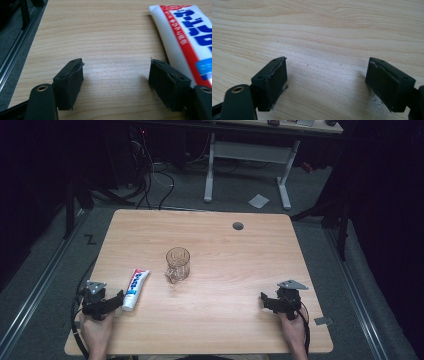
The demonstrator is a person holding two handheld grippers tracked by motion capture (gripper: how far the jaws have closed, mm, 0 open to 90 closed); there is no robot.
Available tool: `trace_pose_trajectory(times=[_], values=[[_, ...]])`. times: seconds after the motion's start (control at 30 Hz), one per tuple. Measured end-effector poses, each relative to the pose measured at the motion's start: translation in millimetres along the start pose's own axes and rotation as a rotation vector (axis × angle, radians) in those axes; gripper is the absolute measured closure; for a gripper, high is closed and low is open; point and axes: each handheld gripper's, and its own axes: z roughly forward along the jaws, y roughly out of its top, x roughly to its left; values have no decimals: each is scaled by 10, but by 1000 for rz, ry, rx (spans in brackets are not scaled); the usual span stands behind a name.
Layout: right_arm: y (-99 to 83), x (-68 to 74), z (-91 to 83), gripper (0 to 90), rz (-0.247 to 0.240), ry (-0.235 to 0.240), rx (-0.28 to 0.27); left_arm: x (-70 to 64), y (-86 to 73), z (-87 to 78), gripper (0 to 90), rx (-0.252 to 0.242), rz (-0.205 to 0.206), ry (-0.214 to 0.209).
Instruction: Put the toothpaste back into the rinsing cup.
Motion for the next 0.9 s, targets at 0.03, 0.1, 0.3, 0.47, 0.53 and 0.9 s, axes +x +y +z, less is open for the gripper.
trace_pose_trajectory(times=[0.03,0.1,0.3,0.47,0.53,0.9], values=[[0,0,0,174,-1,0,0,-1,0,1,280,-1,-1,0],[0,-1,0,174,-2,0,0,0,0,1,278,0,0,-3],[0,0,0,174,-1,0,0,-1,3,8,246,3,9,-11],[0,-1,0,174,0,0,1,-4,9,15,242,3,9,-10],[1,-1,0,173,0,0,1,2,16,18,239,7,12,-15],[1,-5,1,172,3,-5,-1,71,43,-35,290,42,-18,-41]])
